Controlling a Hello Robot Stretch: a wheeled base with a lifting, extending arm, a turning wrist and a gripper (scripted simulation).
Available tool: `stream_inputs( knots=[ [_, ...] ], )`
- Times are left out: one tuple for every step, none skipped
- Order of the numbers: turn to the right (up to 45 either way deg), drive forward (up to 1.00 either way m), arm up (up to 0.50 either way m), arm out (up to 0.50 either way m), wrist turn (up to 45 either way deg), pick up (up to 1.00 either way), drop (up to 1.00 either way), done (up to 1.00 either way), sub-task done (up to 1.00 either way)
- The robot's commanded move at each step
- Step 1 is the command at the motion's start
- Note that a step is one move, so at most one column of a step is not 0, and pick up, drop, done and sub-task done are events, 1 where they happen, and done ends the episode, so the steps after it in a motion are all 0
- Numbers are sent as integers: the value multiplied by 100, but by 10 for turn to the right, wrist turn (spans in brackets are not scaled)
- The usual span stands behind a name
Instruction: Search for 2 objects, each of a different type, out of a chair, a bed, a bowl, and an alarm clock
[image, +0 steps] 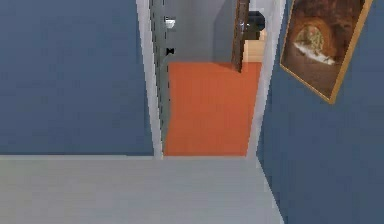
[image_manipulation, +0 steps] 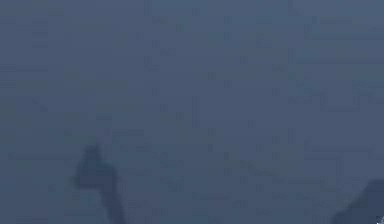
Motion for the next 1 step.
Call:
stream_inputs(
  knots=[
    [-450, 0, 0, 0, 0, 0, 0, 0, 0]
  ],
)
